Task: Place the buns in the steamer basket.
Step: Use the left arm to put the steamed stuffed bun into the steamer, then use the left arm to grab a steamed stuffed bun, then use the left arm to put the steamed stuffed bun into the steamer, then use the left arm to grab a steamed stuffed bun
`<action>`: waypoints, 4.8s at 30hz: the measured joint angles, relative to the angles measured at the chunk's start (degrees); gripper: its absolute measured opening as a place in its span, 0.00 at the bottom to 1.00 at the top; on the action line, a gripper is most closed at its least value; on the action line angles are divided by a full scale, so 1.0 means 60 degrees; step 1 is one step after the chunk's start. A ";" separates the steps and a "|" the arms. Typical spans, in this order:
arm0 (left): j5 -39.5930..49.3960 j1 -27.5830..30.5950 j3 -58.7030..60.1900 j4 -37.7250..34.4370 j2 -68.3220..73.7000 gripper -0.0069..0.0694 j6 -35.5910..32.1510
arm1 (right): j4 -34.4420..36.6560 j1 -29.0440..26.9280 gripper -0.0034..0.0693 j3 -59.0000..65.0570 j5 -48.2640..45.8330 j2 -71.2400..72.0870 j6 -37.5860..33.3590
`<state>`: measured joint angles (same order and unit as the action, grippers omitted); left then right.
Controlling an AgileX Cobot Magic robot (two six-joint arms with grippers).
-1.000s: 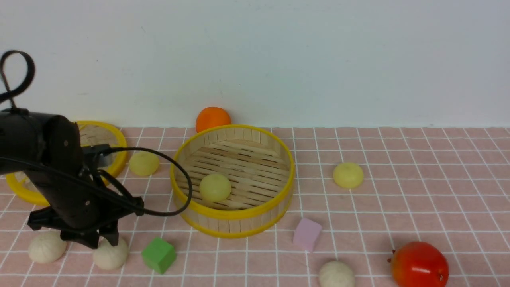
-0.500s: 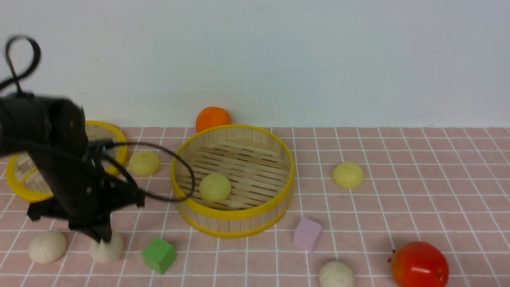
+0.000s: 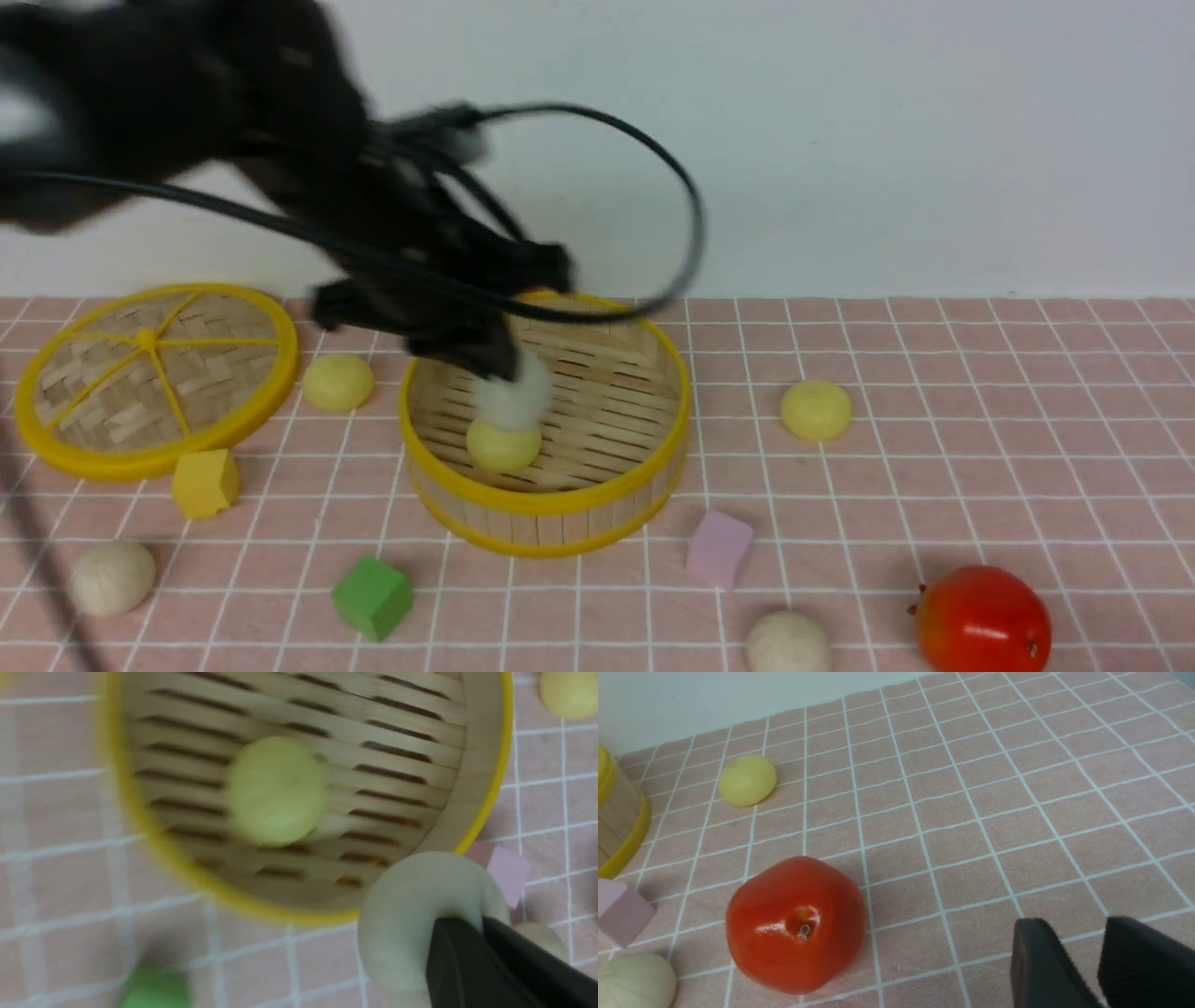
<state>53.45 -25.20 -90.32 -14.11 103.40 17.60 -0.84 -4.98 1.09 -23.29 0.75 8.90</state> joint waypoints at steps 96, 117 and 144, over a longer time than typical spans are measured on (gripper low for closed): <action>0.0124 0.4914 0.2642 0.0470 -0.1469 0.11 -0.0757 | 0.0020 0.0000 0.38 0.0000 0.0000 0.0000 0.0000; -0.0622 0.2139 -0.1902 -0.0427 0.3001 0.11 -0.0898 | 0.0007 0.0000 0.38 0.0000 0.0000 0.0000 0.0000; 0.0342 0.2864 -0.2798 0.1932 0.2353 0.63 -0.0135 | 0.0007 0.0000 0.38 0.0000 0.0009 0.0000 0.0000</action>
<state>55.51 -8.02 -107.11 -2.52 117.52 16.79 -0.79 -4.98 1.09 -23.23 0.75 8.90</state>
